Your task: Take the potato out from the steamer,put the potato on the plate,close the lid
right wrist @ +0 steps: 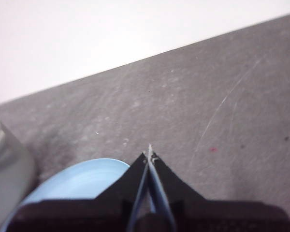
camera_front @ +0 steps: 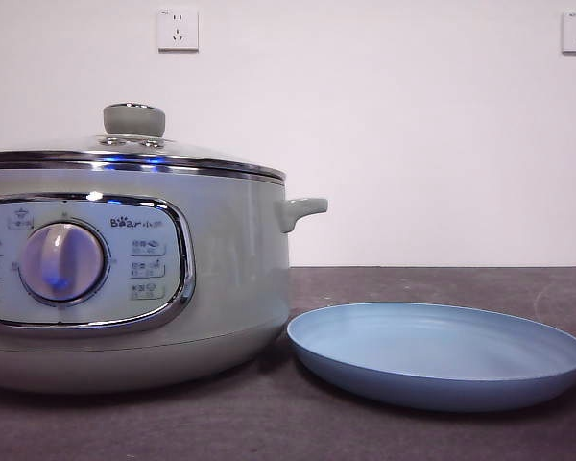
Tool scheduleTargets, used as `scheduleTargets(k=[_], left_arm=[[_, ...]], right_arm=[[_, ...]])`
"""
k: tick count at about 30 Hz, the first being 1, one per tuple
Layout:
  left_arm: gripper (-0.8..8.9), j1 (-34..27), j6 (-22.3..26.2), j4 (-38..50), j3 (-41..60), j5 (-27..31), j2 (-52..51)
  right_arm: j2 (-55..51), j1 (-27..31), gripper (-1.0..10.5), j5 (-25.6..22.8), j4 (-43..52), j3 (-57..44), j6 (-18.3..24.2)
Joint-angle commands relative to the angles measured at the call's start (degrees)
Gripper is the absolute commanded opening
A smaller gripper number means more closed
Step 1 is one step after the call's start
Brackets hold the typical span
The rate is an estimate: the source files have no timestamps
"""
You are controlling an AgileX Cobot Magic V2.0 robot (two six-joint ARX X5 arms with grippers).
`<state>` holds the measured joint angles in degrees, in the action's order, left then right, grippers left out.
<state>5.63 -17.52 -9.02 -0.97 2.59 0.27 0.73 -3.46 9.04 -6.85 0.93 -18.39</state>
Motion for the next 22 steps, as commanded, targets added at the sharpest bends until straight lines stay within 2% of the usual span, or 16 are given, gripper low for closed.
scheduleTargets(k=[1,6,10,13,19,22], left_arm=[[-0.06,-0.11,-4.04,-0.07,0.39,-6.56,-0.11],[-0.06,-0.11,-6.69,-1.38,-2.64,-11.47,-0.02],[-0.06,-0.11,-6.71,-4.57,-7.65,-11.91,0.92],[-0.06,-0.11,-6.51,-6.38,-12.31,-11.93,3.26],[-0.06,-0.11,-5.86,-6.58,-22.75,-12.96,11.54],[-0.06,-0.11,-2.21,-6.78,-28.37,-16.0,16.74]], right_arm=[[0.02,-0.02,-0.1,0.26,0.31,-0.31,-7.98],[1.88,-0.02,-0.1,4.81,0.33,2.4,-9.07],[6.08,-0.02,-0.1,7.61,0.35,6.69,-9.01],[10.51,-0.02,-0.1,7.65,0.35,10.91,-8.57],[21.59,-0.02,-0.1,11.1,0.24,22.45,-1.99],[27.06,-0.02,-0.1,13.62,0.09,28.87,0.9]])
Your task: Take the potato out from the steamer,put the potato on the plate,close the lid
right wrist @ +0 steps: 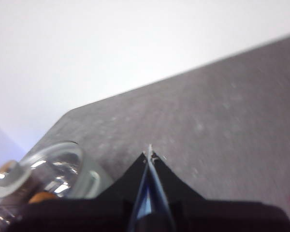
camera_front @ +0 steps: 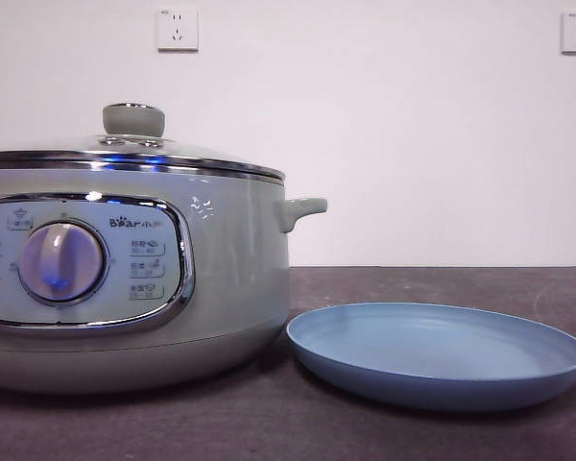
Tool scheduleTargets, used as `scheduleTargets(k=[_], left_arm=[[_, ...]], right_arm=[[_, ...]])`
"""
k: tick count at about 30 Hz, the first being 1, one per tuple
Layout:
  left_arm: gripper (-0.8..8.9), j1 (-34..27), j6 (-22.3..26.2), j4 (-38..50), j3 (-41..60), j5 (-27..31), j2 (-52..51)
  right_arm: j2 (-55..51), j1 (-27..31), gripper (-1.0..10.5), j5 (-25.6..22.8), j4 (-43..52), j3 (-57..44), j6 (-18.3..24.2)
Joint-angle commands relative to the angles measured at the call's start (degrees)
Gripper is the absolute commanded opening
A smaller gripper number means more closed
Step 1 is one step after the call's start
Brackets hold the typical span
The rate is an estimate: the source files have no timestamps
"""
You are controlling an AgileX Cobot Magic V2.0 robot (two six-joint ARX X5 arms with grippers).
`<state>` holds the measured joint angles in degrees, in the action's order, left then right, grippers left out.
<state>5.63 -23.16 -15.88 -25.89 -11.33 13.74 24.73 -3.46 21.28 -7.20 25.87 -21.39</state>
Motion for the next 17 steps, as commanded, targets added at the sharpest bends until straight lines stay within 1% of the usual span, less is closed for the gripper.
scheduleTargets(k=[1,4,6,9,12,14,17], left_arm=[[-0.06,-0.11,5.42,-0.22,-5.88,-3.43,5.6],[-0.06,-0.11,8.68,-1.75,-12.22,-6.47,11.52],[-0.06,-0.09,10.08,-3.15,-16.17,-7.8,15.08],[-0.06,-0.07,12.9,-6.47,-23.3,-9.57,21.0],[-0.06,0.17,15.63,-10.6,-29.92,-10.73,26.32],[-0.06,0.72,15.89,-13.07,-33.88,-11.45,29.59],[-0.06,1.68,15.93,-16.9,-39.32,-11.69,34.23]], right_arm=[[5.31,-0.02,-0.1,2.25,0.11,6.8,4.72],[10.56,-0.07,-0.1,4.35,-2.05,14.34,6.51],[13.55,-0.09,-0.1,4.39,-4.0,18.97,7.1],[18.36,-0.09,-0.1,5.07,-7.54,26.91,10.43],[22.47,-0.17,-0.1,8.61,-11.47,34.07,12.9],[25.07,-0.46,-0.1,11.43,-14.53,38.49,14.19],[28.85,-0.9,-0.1,17.09,-19.71,44.65,16.09]])
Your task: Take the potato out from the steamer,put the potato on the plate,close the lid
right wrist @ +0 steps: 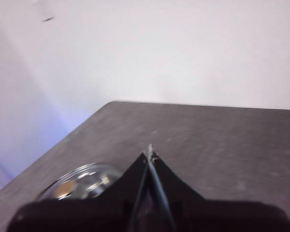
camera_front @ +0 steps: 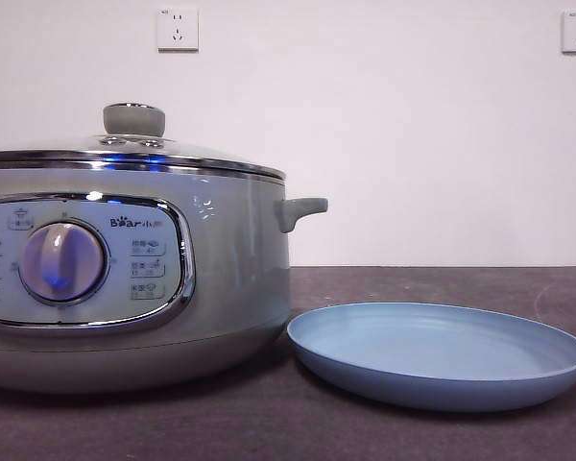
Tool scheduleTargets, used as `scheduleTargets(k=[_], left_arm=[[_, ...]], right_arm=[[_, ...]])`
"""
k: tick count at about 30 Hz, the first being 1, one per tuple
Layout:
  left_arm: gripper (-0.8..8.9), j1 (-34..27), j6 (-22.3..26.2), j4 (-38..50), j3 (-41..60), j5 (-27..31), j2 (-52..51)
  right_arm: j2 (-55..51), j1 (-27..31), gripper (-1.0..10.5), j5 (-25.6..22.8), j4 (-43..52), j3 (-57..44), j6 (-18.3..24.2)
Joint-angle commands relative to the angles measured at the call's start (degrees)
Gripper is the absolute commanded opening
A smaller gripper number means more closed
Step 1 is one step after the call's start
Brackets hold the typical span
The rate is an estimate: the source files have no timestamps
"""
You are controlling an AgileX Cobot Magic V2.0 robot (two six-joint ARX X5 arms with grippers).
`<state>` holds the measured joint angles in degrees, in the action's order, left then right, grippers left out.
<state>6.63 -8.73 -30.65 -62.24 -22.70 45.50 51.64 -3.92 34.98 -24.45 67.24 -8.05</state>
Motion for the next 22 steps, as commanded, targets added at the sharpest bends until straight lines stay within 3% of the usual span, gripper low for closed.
scheduleTargets(k=[1,4,8,9,12,14,22], left_arm=[[-0.06,1.11,1.51,-3.19,-4.59,-0.35,3.91],[-0.05,2.45,1.95,-5.53,-7.91,-0.35,7.08],[0.11,3.85,2.97,-6.29,-9.27,-0.33,8.87],[0.54,4.04,2.97,-6.27,-9.27,-0.33,8.87],[3.05,4.31,2.93,-5.73,-9.27,-0.07,8.87],[4.05,4.31,2.82,-5.18,-9.27,-0.07,8.87],[4.09,5.07,2.84,-4.98,-9.27,-0.04,10.88]], right_arm=[[3.17,-0.79,-0.1,5.79,-3.98,5.03,3.43],[5.92,-2.14,0.0,9.35,-6.82,8.57,4.92],[7.41,-3.58,0.4,9.73,-7.54,9.97,5.57],[7.54,-3.82,1.1,9.66,-7.54,9.97,5.64],[7.61,-4.07,3.9,9.35,-7.45,9.97,5.64],[7.61,-4.11,4.8,7.72,-7.37,9.97,5.6],[7.58,-4.17,4.7,6.62,-7.39,9.97,5.57]])
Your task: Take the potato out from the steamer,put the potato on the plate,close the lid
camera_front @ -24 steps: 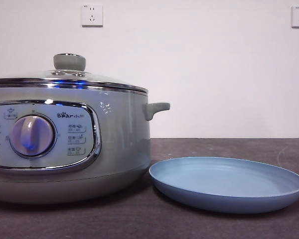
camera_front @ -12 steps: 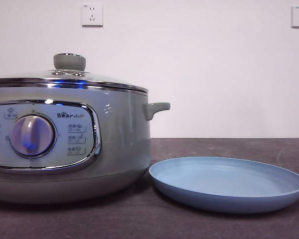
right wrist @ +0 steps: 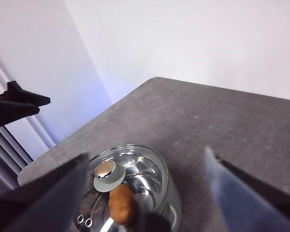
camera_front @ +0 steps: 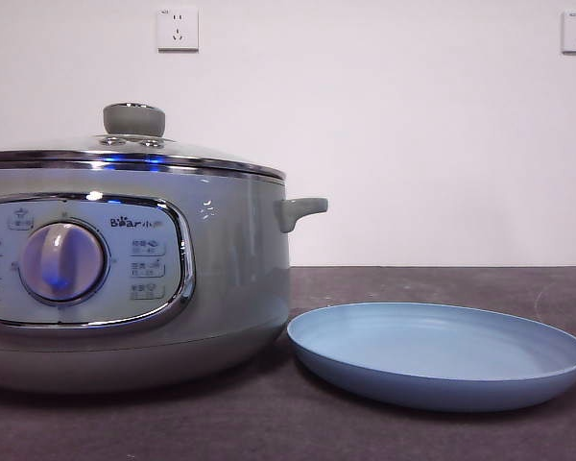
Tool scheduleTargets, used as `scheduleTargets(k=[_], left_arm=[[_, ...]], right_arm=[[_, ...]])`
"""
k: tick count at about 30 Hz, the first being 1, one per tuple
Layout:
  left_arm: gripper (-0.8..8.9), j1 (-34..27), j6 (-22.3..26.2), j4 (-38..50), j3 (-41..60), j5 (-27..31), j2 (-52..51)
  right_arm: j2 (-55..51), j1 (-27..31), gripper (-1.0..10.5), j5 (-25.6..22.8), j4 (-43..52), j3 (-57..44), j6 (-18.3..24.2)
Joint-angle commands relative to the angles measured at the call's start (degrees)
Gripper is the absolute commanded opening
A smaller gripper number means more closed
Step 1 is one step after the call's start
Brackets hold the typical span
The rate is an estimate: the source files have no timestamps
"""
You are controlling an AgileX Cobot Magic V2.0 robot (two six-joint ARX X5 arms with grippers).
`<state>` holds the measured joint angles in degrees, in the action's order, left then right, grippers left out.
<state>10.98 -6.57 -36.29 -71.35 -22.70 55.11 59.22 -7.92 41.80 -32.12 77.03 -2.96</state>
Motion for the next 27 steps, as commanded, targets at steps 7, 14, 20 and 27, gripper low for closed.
scheduleTargets(k=[7,14,20,27], left_arm=[[4.09,4.09,0.83,0.04,-0.15,0.2,7.5],[4.09,9.05,2.36,-4.28,-0.15,8.9,13.05],[4.09,12.63,3.61,-6.69,-0.15,14.88,16.09],[4.09,15.65,3.61,-6.69,-0.15,16.17,19.15]], right_arm=[[0.0,-0.55,4.7,-0.2,0.28,0.17,0.48],[0.0,-0.55,4.7,-0.22,0.28,0.17,0.48],[0.0,-0.55,4.7,-0.22,0.28,0.17,0.46],[0.0,-0.55,4.7,-0.22,0.28,0.17,0.46]])
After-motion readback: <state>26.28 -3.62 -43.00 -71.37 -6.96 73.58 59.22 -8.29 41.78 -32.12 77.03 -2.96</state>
